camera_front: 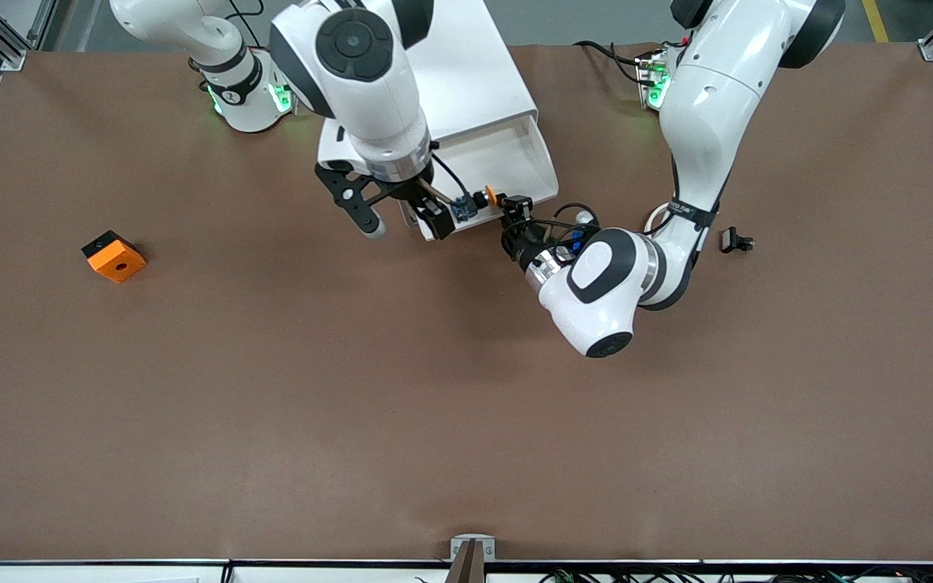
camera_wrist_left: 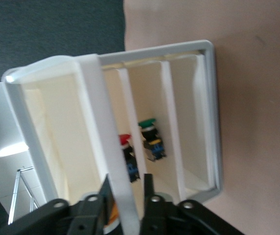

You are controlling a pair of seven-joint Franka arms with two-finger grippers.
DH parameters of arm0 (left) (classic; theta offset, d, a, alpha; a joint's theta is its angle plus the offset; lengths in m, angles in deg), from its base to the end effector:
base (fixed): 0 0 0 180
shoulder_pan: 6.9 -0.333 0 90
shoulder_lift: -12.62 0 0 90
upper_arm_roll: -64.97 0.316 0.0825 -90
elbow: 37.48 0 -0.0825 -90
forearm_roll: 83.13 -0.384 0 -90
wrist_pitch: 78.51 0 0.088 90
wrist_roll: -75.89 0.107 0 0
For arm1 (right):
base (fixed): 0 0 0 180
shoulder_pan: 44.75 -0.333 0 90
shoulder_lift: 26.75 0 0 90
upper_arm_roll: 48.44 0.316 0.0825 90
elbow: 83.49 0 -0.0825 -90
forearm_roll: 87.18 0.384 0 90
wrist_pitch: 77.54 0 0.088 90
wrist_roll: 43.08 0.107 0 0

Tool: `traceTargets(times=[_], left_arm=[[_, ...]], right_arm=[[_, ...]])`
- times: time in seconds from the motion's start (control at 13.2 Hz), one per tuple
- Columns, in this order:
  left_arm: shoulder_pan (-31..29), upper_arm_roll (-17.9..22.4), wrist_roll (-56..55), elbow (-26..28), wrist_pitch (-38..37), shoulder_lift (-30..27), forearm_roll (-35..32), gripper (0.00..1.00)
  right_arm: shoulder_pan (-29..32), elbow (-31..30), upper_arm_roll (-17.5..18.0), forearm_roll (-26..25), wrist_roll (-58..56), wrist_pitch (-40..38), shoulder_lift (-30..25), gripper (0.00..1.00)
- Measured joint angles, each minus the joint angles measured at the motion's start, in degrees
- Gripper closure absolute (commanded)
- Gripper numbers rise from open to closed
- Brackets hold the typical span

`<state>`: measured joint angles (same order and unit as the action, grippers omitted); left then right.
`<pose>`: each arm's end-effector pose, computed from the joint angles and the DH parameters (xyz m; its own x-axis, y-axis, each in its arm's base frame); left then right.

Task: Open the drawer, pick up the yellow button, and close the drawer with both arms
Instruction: 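Pull the drawer open with the left gripper while the right gripper reaches in, then grasp the blue push button with the right gripper while the left gripper withdraws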

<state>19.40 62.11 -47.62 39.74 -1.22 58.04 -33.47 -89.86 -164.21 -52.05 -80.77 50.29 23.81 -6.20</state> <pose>0.5352 -0.3984 0.2612 -0.3670 0.9082 -0.2013 0.4353 -0.0236 -0.9000 0.4903 0.4554 0.4996 0.6008 -0.7946 -0.0874 -0.7974 -0.6034 0.0038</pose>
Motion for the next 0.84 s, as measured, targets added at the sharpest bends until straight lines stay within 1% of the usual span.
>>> traceTargets(times=[0.15, 0.3, 0.61, 0.84], left_arm=[[-0.15, 0.89, 1.07, -0.29, 1.39, 0.12, -0.07, 0.00], [-0.87, 2.46, 2.64, -2.02, 2.39, 0.41, -0.34, 0.00], [-1.65, 11.09, 11.57, -5.46, 2.49, 0.53, -0.74, 0.00], [-1.85, 15.49, 21.52, -6.99, 2.48, 0.53, -1.47, 0.00]], right_arm=[[-0.44, 0.02, 0.00, 0.04, 1.40, 0.75, 1.30, 0.00], [-0.80, 0.07, 0.01, 0.18, 1.57, 0.83, 1.90, 0.00], [-2.46, 0.10, 0.01, 0.18, 1.92, 2.34, 3.70, 0.00], [-2.73, 0.10, 0.00, 0.18, 1.93, 3.02, 5.74, 0.00]])
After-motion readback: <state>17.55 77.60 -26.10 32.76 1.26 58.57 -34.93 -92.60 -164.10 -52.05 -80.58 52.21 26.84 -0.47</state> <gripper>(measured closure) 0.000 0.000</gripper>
